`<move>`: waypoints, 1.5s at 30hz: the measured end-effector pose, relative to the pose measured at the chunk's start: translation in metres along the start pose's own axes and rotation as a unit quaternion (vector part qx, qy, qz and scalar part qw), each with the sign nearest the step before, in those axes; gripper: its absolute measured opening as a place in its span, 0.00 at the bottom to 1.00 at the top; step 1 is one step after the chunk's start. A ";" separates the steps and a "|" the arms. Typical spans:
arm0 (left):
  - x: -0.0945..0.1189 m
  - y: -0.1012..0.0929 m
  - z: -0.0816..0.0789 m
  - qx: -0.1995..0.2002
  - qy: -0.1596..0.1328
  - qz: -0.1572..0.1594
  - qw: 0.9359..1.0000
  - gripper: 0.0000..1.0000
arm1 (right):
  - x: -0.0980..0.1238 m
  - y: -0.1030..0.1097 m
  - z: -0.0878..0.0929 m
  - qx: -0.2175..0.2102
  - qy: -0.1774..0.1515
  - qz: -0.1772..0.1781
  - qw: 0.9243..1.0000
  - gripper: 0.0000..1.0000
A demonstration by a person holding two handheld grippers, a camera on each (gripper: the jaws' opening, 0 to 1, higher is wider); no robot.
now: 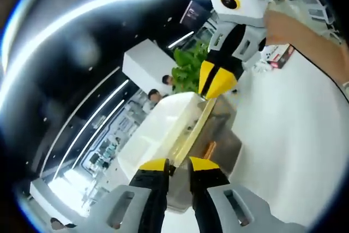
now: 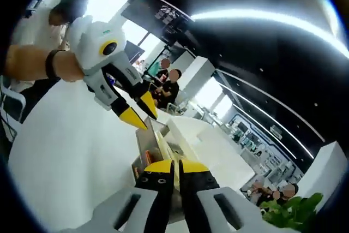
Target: Pick up the scattered pens and sticky notes one by one and arrange them into an orderly layout on the desk, lining the pens up parallel to each other and squaring the sticky note stack until the whole desk area is clear and organized
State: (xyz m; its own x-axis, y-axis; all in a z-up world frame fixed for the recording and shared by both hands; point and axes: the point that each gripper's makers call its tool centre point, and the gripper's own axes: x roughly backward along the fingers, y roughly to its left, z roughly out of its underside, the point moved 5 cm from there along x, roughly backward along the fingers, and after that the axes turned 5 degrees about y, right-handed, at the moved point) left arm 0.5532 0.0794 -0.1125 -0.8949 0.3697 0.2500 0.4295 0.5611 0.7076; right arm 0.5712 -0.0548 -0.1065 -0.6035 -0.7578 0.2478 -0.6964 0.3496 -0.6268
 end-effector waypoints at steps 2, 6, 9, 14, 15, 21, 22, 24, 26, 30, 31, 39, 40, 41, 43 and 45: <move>0.000 -0.002 -0.001 0.000 -0.001 0.001 1.000 0.15 | -0.006 0.004 0.003 -0.006 0.007 -0.007 1.000 0.06; -0.001 -0.006 -0.003 -0.003 -0.003 0.005 1.000 0.15 | -0.017 0.005 0.009 0.011 0.030 0.011 0.999 0.06; -0.002 -0.009 -0.002 -0.004 -0.003 0.008 1.000 0.15 | -0.020 0.008 0.006 0.013 0.012 0.010 1.000 0.07; -0.004 -0.011 0.006 -0.003 0.002 0.012 1.000 0.15 | -0.024 0.011 0.007 -0.019 -0.007 -0.009 1.000 0.07; -0.005 -0.010 0.007 0.000 0.003 0.013 1.000 0.15 | -0.025 0.011 0.008 -0.017 -0.011 -0.005 1.000 0.07; -0.007 -0.013 0.008 0.003 0.001 0.021 1.000 0.15 | -0.028 0.008 0.005 -0.029 -0.020 0.008 0.999 0.07; -0.008 -0.014 0.007 0.002 0.002 0.022 1.000 0.15 | -0.030 0.008 0.005 -0.035 -0.020 0.011 0.999 0.08; -0.009 -0.016 0.006 0.004 0.001 0.024 1.000 0.15 | -0.032 0.008 0.003 -0.037 -0.022 0.022 0.999 0.08; -0.009 -0.017 0.006 0.005 0.002 0.026 1.000 0.15 | -0.033 0.003 0.001 -0.047 -0.025 0.048 0.997 0.08; -0.010 -0.019 0.010 0.009 0.009 0.028 1.000 0.15 | -0.035 0.008 0.001 -0.054 -0.018 0.032 0.998 0.03; -0.010 -0.019 0.011 0.011 0.011 0.029 0.999 0.15 | -0.034 0.015 0.002 -0.087 -0.011 0.000 0.996 0.03; -0.003 -0.011 0.020 0.023 0.012 0.023 0.999 0.15 | -0.022 -0.015 0.024 -0.155 0.022 0.071 0.985 0.03; -0.002 -0.009 0.022 0.023 0.011 0.023 0.999 0.15 | -0.021 -0.017 0.025 -0.173 0.022 0.069 0.982 0.03; -0.002 -0.009 0.023 0.024 0.011 0.022 0.999 0.15 | -0.022 -0.018 0.026 -0.189 0.023 0.068 0.979 0.03; -0.001 -0.007 0.026 0.031 0.012 0.019 0.999 0.15 | -0.027 -0.019 0.024 -0.193 0.016 0.062 0.979 0.03; 0.000 -0.007 0.027 0.041 0.008 0.019 0.999 0.15 | -0.038 -0.007 0.013 -0.208 -0.015 0.012 0.978 0.03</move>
State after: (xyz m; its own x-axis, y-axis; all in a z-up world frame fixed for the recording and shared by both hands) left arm 0.5536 0.0953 -0.1355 -0.8793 0.3806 0.2864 0.4710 0.6054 0.6416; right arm 0.6040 -0.0361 -0.1213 -0.6136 -0.7608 0.2112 -0.7842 0.5558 -0.2759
